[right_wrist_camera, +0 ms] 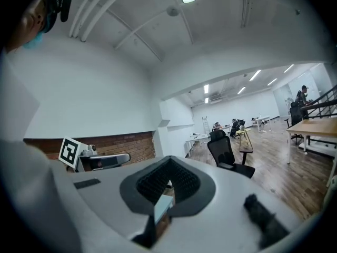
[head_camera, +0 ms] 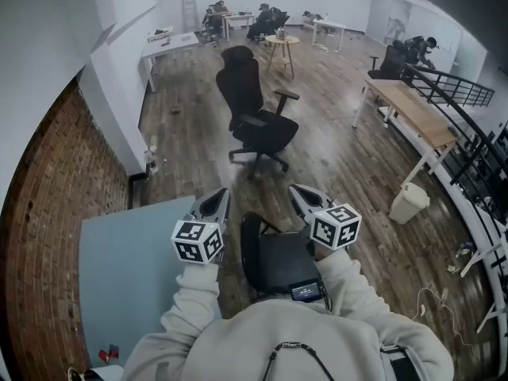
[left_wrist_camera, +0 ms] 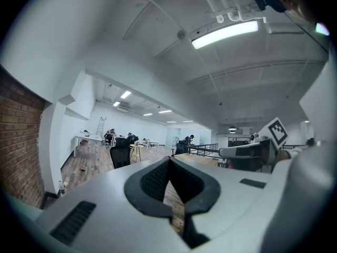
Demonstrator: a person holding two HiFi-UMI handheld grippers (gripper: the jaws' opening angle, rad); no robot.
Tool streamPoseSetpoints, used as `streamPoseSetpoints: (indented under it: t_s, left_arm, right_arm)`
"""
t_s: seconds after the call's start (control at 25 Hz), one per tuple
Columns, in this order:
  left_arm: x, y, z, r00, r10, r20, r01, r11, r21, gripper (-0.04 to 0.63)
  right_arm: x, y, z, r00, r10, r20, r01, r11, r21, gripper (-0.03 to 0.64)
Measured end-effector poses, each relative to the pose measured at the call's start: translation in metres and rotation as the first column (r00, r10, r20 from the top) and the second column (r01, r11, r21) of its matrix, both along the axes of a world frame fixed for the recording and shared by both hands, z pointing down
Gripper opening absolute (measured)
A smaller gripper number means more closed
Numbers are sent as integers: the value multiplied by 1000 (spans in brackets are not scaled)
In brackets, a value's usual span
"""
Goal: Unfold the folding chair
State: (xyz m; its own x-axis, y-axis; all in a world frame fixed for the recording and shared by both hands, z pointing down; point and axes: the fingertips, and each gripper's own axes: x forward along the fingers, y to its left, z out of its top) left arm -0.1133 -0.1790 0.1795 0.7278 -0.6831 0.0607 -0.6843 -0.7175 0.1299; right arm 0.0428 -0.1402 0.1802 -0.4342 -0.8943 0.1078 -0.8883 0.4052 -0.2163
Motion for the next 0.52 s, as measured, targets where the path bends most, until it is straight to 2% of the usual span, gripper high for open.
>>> streamPoseSetpoints:
  t_s: [0.28, 0.52]
  left_arm:
    - [4, 3, -1, 999, 13, 41, -14, 999, 39, 5]
    - [4, 3, 0, 999, 9, 49, -11, 999, 39, 5]
  right_arm:
    - [-10, -5, 0, 1000, -9, -26, 9, 1000, 9, 6]
    - [-8, -4, 1, 1000, -7, -22, 7, 1000, 6, 6]
